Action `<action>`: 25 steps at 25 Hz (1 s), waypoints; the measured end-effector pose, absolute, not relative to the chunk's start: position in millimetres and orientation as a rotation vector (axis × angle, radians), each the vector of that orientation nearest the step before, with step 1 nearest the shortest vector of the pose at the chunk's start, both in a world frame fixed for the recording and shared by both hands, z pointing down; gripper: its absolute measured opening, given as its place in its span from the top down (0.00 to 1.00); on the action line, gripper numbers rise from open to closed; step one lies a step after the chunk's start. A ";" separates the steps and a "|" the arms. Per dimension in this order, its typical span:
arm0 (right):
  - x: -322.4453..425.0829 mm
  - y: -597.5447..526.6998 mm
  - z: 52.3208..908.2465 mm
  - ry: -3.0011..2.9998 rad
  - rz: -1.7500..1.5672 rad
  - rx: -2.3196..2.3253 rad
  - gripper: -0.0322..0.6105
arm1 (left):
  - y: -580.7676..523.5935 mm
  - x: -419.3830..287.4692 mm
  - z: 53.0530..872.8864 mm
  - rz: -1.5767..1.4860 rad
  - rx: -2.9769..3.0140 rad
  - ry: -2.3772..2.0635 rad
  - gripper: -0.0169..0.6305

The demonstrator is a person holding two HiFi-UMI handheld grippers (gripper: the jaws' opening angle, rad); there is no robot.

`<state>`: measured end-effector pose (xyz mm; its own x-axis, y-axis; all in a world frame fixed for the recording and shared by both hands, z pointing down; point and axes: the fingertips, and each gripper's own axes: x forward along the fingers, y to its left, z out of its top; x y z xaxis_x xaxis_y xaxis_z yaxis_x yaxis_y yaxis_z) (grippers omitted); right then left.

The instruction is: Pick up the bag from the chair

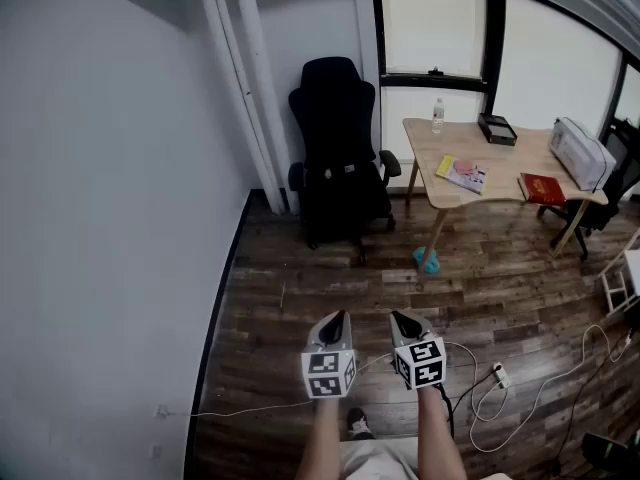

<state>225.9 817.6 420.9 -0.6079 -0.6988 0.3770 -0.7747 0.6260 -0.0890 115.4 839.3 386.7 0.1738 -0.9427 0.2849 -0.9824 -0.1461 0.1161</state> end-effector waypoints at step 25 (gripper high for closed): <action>225.7 614.4 401.4 -2.750 0.354 0.974 0.95 | 640.1 137.7 387.8 0.245 2.178 -1.808 0.96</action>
